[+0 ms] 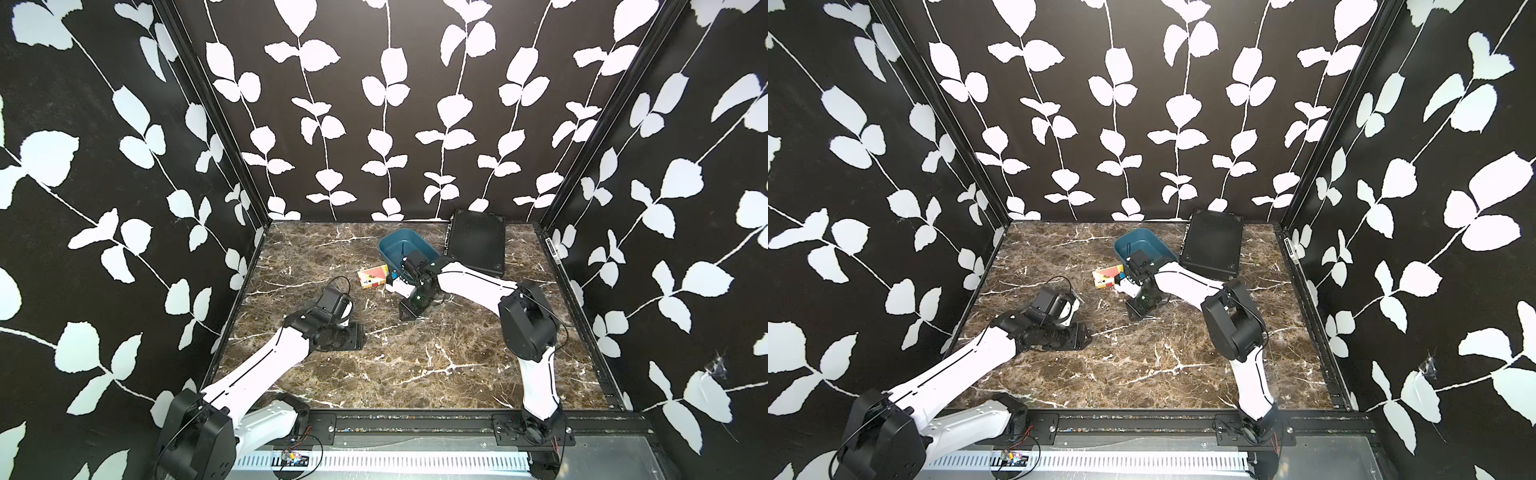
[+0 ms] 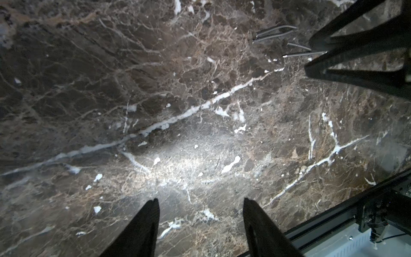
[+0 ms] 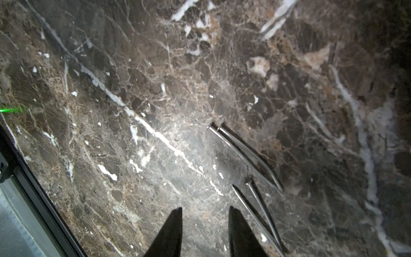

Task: Put the nails on the desktop into the storage box
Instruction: Pick up the nail from the center of the board.

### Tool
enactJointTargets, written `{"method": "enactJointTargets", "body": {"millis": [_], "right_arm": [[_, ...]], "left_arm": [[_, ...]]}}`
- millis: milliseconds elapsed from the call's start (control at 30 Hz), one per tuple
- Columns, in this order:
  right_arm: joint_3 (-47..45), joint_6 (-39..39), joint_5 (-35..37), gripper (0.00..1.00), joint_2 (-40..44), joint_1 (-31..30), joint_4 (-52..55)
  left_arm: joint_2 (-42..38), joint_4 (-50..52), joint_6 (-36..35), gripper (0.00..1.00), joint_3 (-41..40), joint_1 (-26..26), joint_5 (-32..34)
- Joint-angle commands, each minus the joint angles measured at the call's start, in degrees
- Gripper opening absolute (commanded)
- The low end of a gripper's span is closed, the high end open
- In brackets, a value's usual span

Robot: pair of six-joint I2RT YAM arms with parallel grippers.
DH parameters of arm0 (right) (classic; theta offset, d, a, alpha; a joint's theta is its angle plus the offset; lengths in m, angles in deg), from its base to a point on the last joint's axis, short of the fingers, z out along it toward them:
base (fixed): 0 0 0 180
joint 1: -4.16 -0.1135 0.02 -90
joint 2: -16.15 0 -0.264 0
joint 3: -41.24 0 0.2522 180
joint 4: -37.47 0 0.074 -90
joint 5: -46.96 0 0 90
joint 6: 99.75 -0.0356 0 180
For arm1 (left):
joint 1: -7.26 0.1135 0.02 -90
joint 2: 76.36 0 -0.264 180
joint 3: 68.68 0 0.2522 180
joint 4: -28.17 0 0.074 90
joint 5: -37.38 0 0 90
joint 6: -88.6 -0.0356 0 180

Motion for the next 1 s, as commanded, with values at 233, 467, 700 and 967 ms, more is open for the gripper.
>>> {"method": "enactJointTargets", "body": {"millis": [233, 467, 700, 967], "right_arm": [[1.56, 1.51, -1.75, 0.37, -3.02, 0.75, 2.03], [1.34, 0.24, -1.63, 0.37, -4.86, 1.79, 0.4], [-0.07, 0.5, -0.4, 0.37, -5.43, 4.05, 0.95], [-3.07, 2.16, 1.17, 0.36, -3.49, 5.68, 2.43]], "left_arm": [[-1.16, 2.23, 0.55, 0.62, -0.2, 0.38, 0.56], [-1.42, 3.62, 0.28, 0.62, 0.8, 0.38, 1.29], [-0.56, 3.3, 0.44, 0.62, 0.66, 0.38, 1.46], [1.1, 1.76, 1.09, 0.62, 0.79, 0.32, 0.93]]}}
